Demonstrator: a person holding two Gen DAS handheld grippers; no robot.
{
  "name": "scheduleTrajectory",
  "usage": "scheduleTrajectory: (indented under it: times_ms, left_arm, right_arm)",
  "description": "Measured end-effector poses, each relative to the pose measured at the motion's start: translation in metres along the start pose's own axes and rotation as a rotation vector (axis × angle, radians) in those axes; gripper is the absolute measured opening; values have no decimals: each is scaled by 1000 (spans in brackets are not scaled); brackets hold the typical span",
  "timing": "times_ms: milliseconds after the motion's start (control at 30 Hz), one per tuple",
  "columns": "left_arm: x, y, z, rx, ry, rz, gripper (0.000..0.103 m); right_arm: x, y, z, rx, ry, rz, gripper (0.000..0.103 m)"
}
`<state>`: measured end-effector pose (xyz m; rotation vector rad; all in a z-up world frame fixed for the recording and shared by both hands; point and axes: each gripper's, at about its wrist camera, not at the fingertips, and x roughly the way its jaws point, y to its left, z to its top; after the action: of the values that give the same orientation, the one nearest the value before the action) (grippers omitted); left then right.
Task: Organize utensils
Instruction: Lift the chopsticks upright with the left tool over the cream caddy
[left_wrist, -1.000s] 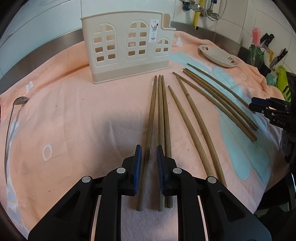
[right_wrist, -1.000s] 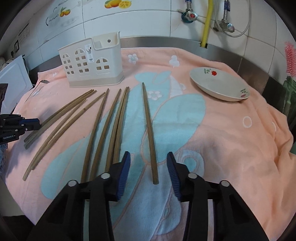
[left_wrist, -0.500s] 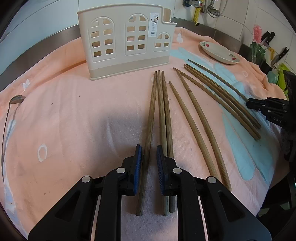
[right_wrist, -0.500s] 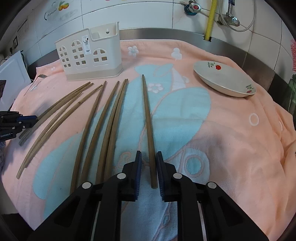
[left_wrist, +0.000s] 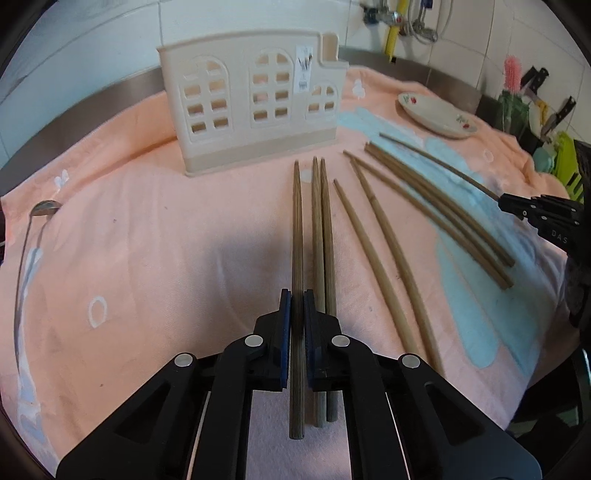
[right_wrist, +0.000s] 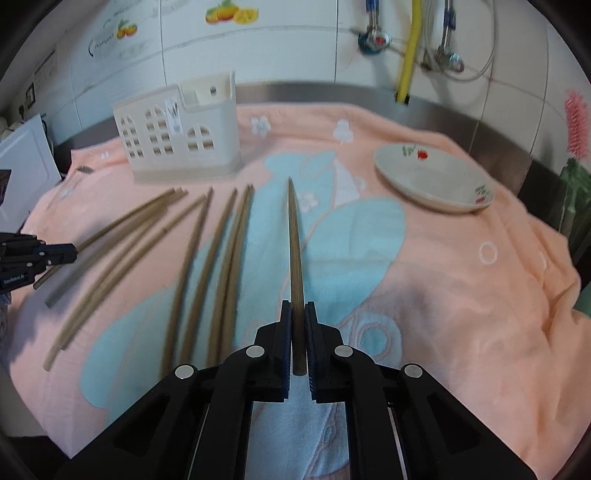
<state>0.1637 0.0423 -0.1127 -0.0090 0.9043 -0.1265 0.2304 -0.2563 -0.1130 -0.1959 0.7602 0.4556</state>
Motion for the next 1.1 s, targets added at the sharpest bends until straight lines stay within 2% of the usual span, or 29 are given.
scheduleTrajectory:
  times_ms: [333,533,900,1100]
  left_arm:
    - [-58,-1,23,-35,-146,-5,5]
    - [-74,-2,41,-34,-180,-5,5]
    - [-119,11,100,-49,-278,-14,5]
    - [-160,10,141,-11,-384,21,5]
  right_arm:
    - [-62,17,42,-22,-175,18,7]
    - [-75,29,73,-61,-203,37,7]
    - [-107,40,164,-84,-266,126,7]
    - [-117,55,212,-99,-320,159,7]
